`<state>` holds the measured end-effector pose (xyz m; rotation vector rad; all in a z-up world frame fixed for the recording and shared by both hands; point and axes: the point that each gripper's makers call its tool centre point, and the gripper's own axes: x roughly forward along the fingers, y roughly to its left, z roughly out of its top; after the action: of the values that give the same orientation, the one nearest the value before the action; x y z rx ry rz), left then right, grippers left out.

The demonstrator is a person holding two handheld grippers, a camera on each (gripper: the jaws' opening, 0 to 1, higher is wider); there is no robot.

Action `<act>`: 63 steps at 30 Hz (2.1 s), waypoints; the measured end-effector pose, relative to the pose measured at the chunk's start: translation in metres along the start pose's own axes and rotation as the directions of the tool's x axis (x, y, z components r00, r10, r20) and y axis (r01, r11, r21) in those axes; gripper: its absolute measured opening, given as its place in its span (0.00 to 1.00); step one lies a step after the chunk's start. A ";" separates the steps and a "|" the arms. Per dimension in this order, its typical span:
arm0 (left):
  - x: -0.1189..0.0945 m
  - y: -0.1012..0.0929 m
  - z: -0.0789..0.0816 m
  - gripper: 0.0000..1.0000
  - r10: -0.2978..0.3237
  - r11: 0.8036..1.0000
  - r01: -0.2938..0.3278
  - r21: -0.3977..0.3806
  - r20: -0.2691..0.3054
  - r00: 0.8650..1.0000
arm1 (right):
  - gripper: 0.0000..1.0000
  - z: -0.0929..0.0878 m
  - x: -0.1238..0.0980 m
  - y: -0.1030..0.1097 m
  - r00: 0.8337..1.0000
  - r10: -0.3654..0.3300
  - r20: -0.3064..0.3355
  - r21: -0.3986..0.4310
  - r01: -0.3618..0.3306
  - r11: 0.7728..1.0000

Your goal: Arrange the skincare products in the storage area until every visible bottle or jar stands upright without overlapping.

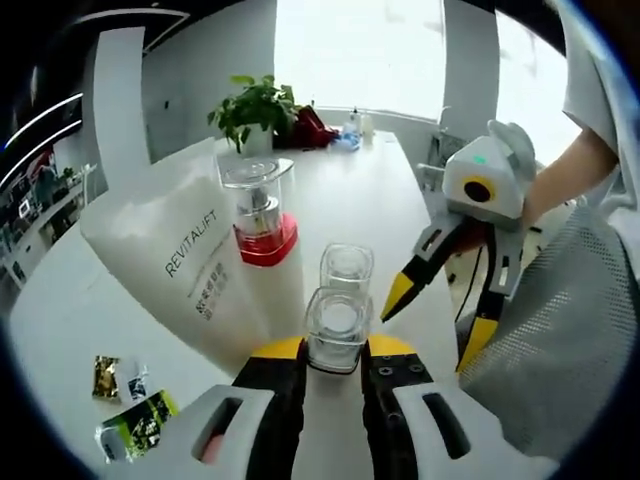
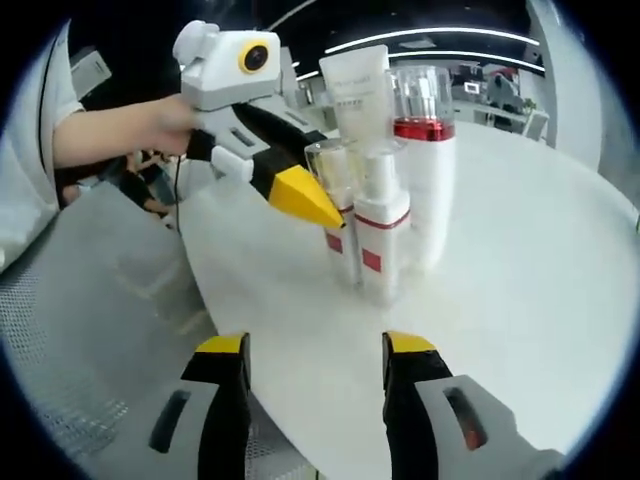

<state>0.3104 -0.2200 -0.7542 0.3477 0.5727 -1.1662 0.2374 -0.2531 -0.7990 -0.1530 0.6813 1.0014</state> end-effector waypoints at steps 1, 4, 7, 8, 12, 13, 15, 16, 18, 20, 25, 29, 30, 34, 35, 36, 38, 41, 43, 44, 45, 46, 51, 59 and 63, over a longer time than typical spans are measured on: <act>0.000 0.001 0.000 0.22 0.001 1.000 -0.001 0.000 0.000 1.000 | 0.53 0.000 0.000 0.000 1.000 -0.001 0.000 -0.001 0.001 1.000; 0.001 0.002 0.001 0.22 0.001 1.000 -0.001 -0.002 0.002 1.000 | 0.53 0.000 0.000 0.001 1.000 0.001 0.000 0.000 -0.001 1.000; 0.002 0.001 0.001 0.22 -0.002 1.000 0.002 -0.002 0.001 1.000 | 0.52 0.000 0.000 0.001 1.000 0.001 -0.001 -0.002 -0.001 1.000; 0.002 0.001 0.001 0.22 0.001 1.000 -0.001 -0.003 -0.002 1.000 | 0.52 0.000 0.000 0.001 1.000 0.002 0.000 0.000 -0.002 1.000; 0.002 -0.001 0.000 0.21 -0.005 1.000 0.005 -0.031 -0.007 1.000 | 0.53 -0.001 0.000 0.000 1.000 0.002 0.000 0.003 -0.002 1.000; 0.002 -0.001 0.000 0.21 -0.004 1.000 0.004 -0.031 -0.007 1.000 | 0.53 -0.001 0.000 0.000 1.000 0.002 0.000 0.003 -0.002 1.000; 0.002 -0.001 0.001 0.21 -0.005 0.999 0.005 -0.038 -0.007 1.000 | 0.53 -0.001 -0.001 0.000 1.000 0.002 -0.002 0.004 -0.002 1.000; 0.002 -0.001 0.001 0.21 -0.006 0.999 0.005 -0.039 -0.007 1.000 | 0.53 -0.001 -0.001 0.000 1.000 0.002 -0.001 0.004 -0.002 1.000; 0.002 0.000 0.001 0.22 -0.004 0.999 0.004 -0.042 -0.007 1.000 | 0.53 -0.001 -0.001 0.000 1.000 0.002 -0.001 0.007 -0.002 1.000; 0.001 0.001 0.000 0.23 -0.004 0.999 0.003 -0.044 -0.008 1.000 | 0.53 -0.001 -0.001 0.000 1.000 0.002 -0.001 0.006 -0.002 1.000; 0.000 0.001 0.000 0.23 -0.004 0.999 0.003 -0.047 -0.008 1.000 | 0.52 0.000 -0.001 0.001 1.000 0.003 -0.003 0.005 -0.003 1.000; -0.002 0.002 -0.001 0.24 0.002 0.999 -0.002 -0.048 -0.012 1.000 | 0.53 0.001 -0.001 0.001 1.000 0.005 0.000 0.002 -0.005 1.000; -0.002 0.002 -0.001 0.24 0.002 0.999 -0.002 -0.047 -0.011 1.000 | 0.53 0.002 -0.001 0.001 1.000 0.008 0.003 0.002 -0.008 1.000; -0.007 -0.002 0.002 0.25 -0.005 0.999 0.005 -0.045 -0.007 1.000 | 0.55 0.004 -0.001 0.001 1.000 0.010 0.003 0.000 -0.010 1.000; -0.006 -0.002 0.002 0.26 -0.007 0.999 0.006 -0.045 -0.006 1.000 | 0.55 0.004 -0.001 0.001 1.000 0.009 0.003 0.000 -0.009 1.000; -0.006 -0.002 0.001 0.26 -0.008 0.999 0.007 -0.045 -0.008 1.000 | 0.55 0.004 -0.002 0.001 1.000 0.009 0.004 0.002 -0.009 1.000; -0.007 -0.003 0.000 0.26 -0.005 0.999 0.005 -0.044 -0.012 1.000 | 0.56 0.005 -0.002 0.000 1.000 0.007 0.004 0.004 -0.007 1.000; -0.010 -0.003 -0.001 0.27 0.000 0.999 0.000 -0.046 -0.016 1.000 | 0.56 0.008 -0.003 0.001 1.000 0.005 0.004 0.000 -0.005 1.000; -0.013 -0.003 -0.001 0.27 0.002 0.999 -0.003 -0.046 -0.015 1.000 | 0.57 0.010 -0.004 0.002 1.000 0.005 0.006 0.001 -0.005 1.000; -0.015 -0.004 0.000 0.27 0.004 0.999 -0.005 -0.046 -0.013 1.000 | 0.57 0.010 -0.004 0.002 1.000 0.004 0.005 0.002 -0.004 1.000; -0.016 -0.004 0.000 0.28 0.005 0.999 -0.005 -0.047 -0.012 1.000 | 0.58 0.011 -0.004 0.002 1.000 0.004 0.005 0.003 -0.004 1.000; -0.019 -0.003 0.000 0.29 0.007 0.999 -0.007 -0.051 -0.010 1.000 | 0.58 0.011 -0.004 0.002 1.000 0.005 0.005 0.005 -0.005 1.000; -0.028 -0.001 -0.003 0.30 0.030 0.998 -0.030 -0.063 -0.007 1.000 | 0.61 0.016 -0.004 0.003 1.000 0.002 0.012 -0.005 -0.002 1.000; -0.043 -0.004 -0.008 0.35 0.059 0.993 -0.059 -0.106 -0.002 0.998 | 0.66 0.022 -0.008 0.002 1.000 -0.017 0.024 0.003 0.017 1.000; -0.052 -0.005 -0.010 0.39 0.074 0.990 -0.074 -0.119 0.000 0.997 | 0.70 0.023 -0.010 0.001 0.999 -0.030 0.024 0.009 0.030 1.000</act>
<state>0.2892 -0.1772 -0.7315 0.2616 0.6177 -1.0563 0.2435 -0.2506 -0.7750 -0.1435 0.6594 0.9700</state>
